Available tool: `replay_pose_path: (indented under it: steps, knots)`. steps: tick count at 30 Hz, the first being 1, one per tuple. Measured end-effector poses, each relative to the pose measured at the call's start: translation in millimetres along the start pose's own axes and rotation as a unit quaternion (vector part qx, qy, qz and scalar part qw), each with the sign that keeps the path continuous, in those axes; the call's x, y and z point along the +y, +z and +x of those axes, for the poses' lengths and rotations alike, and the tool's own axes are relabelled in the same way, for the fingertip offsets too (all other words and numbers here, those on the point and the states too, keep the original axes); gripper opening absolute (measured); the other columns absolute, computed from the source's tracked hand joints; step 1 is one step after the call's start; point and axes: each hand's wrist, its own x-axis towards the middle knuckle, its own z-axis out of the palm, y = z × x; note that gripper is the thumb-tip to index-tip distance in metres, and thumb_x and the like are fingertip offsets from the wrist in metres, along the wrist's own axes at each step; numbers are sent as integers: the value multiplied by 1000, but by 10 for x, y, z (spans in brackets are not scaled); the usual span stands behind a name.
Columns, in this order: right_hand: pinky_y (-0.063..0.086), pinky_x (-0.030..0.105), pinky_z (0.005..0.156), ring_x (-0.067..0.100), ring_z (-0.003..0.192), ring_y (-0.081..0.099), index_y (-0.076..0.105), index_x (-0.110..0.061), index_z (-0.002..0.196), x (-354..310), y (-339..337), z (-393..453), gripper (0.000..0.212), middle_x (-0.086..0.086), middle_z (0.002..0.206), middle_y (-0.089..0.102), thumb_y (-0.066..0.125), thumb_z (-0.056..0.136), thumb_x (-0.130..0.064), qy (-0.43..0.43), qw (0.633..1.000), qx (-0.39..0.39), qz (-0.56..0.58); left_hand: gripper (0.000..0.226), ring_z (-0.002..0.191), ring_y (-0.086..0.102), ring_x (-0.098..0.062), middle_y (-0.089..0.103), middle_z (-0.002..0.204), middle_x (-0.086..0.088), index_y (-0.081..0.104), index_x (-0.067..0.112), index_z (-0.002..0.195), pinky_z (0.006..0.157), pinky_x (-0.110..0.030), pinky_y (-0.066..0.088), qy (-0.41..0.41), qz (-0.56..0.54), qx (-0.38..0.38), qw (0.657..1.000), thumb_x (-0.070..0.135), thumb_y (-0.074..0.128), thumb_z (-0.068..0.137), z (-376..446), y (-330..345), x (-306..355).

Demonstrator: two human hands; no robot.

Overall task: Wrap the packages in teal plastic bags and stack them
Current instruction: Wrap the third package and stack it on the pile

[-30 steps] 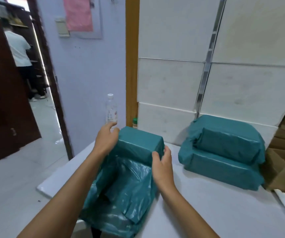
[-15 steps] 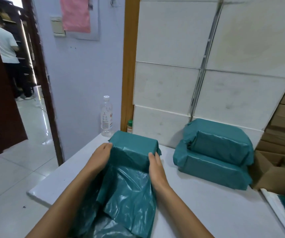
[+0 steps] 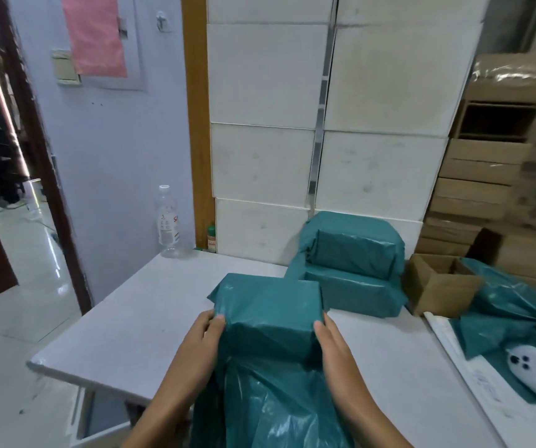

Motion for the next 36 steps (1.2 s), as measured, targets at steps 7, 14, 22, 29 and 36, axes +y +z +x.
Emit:
replay_pose_path:
  steps: [7, 14, 22, 29, 36]
  knots:
    - [30, 24, 106, 6, 129, 46, 43, -23, 158, 12, -818, -223, 46, -14, 148, 48, 40, 113, -32, 1, 997, 81, -14, 29, 116, 66, -4, 69, 125, 17, 60, 38, 128, 101, -37, 52, -6, -4, -88, 996, 49, 40, 110, -244, 787, 114]
    - [33, 46, 124, 13, 142, 49, 52, -34, 152, 227, -1320, -178, 76, -13, 155, 54, 49, 87, -75, 39, 993, 102, -34, 40, 116, 64, -11, 68, 127, 14, 57, 39, 127, 106, -42, 49, 10, 110, -138, 984, 63, 34, 105, -234, 1247, 122]
    - [30, 32, 115, 5, 141, 39, 42, -46, 151, 127, -1693, -529, 44, -23, 153, 44, 47, 108, -47, -77, 977, 122, -155, 46, 145, 37, 9, 36, 155, 37, 35, 49, 152, 120, -20, 29, 227, 158, -127, 953, 40, 48, 109, -257, 865, -65]
    - [29, 15, 114, 1, 143, 41, 33, -51, 154, 630, -2473, -877, 73, -25, 152, 46, 42, 95, -11, -388, 737, 29, -552, 68, 157, 31, -10, 31, 171, 18, 38, 39, 161, 121, -25, 31, 523, 462, -223, 681, 19, 49, 97, -300, 42, -688]
    - [22, 33, 117, 21, 149, 36, 31, -28, 162, 890, -2462, -916, 59, 1, 162, 40, 29, 110, -56, -418, 599, -111, -674, 64, 159, 30, -22, 26, 175, 0, 26, 24, 168, 128, -42, 21, 577, 500, -190, 617, 35, 50, 109, -338, 284, -854]
